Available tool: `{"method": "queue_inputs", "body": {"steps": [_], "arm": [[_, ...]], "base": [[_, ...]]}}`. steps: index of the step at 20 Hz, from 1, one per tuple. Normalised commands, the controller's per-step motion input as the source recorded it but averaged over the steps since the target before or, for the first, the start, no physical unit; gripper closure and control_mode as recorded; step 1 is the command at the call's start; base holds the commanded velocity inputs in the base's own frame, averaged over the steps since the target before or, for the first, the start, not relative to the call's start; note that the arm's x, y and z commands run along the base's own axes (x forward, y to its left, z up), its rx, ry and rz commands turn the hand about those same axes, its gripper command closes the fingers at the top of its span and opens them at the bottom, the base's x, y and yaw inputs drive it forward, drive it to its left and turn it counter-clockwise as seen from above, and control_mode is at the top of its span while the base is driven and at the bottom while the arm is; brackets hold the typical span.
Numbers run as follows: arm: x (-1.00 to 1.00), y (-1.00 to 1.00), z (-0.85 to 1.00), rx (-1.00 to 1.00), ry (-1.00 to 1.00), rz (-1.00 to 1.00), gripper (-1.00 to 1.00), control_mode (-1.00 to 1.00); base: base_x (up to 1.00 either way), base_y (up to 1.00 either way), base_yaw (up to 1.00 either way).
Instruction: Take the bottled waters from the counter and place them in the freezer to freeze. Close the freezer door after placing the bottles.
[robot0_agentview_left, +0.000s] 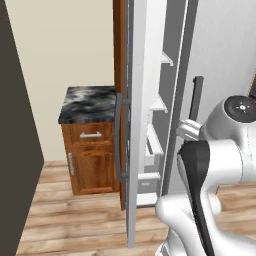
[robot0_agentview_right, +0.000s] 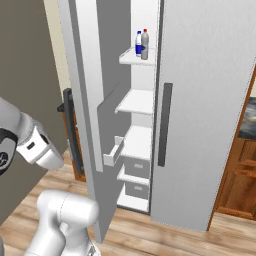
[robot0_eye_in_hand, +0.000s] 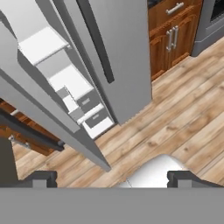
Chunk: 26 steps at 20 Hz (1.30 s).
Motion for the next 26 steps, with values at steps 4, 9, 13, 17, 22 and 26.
{"method": "queue_inputs", "body": {"steps": [4, 9, 13, 17, 22, 26], "arm": [[-0.13, 1.00, 0.00, -0.10, 0.00, 0.00, -1.00, -1.00], [0.03, 1.00, 0.00, -0.19, 0.00, -0.06, -1.00, -1.00], [0.11, 0.83, 0.00, -0.32, -0.04, -0.10, -1.00, -1.00], [0.73, 0.06, -0.06, -0.18, -0.01, -0.07, -1.00, -1.00], [1.00, 0.07, -0.15, -0.25, 0.00, -0.14, -1.00, -1.00], [1.00, 0.21, -0.26, -0.29, -0.03, -0.27, -1.00, -1.00]], "base": [[0.00, 0.00, 0.00], [0.00, 0.00, 0.00], [0.00, 0.00, 0.00], [0.00, 0.00, 0.00], [0.00, 0.00, 0.00], [0.00, 0.00, 0.00]]}}
